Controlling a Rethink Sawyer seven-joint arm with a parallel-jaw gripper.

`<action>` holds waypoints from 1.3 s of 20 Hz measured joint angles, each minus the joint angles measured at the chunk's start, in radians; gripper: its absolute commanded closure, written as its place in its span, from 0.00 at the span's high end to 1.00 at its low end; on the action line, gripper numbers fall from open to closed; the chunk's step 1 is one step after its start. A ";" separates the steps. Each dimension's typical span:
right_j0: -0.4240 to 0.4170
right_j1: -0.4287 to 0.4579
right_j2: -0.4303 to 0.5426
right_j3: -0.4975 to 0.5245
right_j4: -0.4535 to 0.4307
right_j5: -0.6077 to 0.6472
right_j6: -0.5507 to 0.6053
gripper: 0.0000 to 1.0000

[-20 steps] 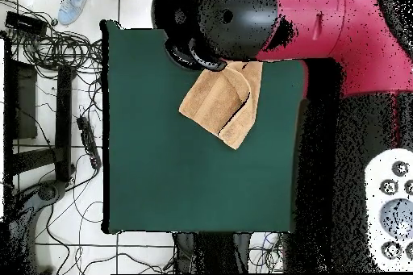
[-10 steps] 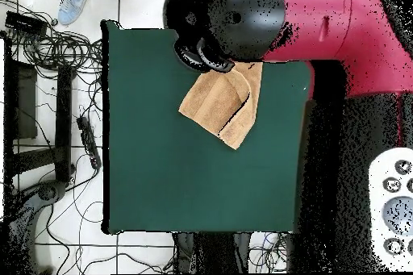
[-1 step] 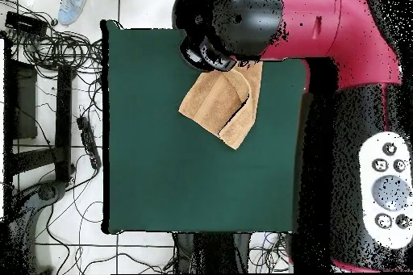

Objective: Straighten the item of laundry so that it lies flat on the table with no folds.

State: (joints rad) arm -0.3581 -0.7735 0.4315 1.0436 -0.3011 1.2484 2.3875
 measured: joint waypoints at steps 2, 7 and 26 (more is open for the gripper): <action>0.000 0.022 -0.001 0.000 0.000 -0.007 0.000 1.00; 0.000 0.072 -0.002 0.000 -0.001 -0.045 0.000 1.00; 0.009 0.273 -0.027 -0.009 -0.038 -0.198 0.000 1.00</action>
State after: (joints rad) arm -0.3492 -0.5001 0.4045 1.0348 -0.3396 1.0508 2.3875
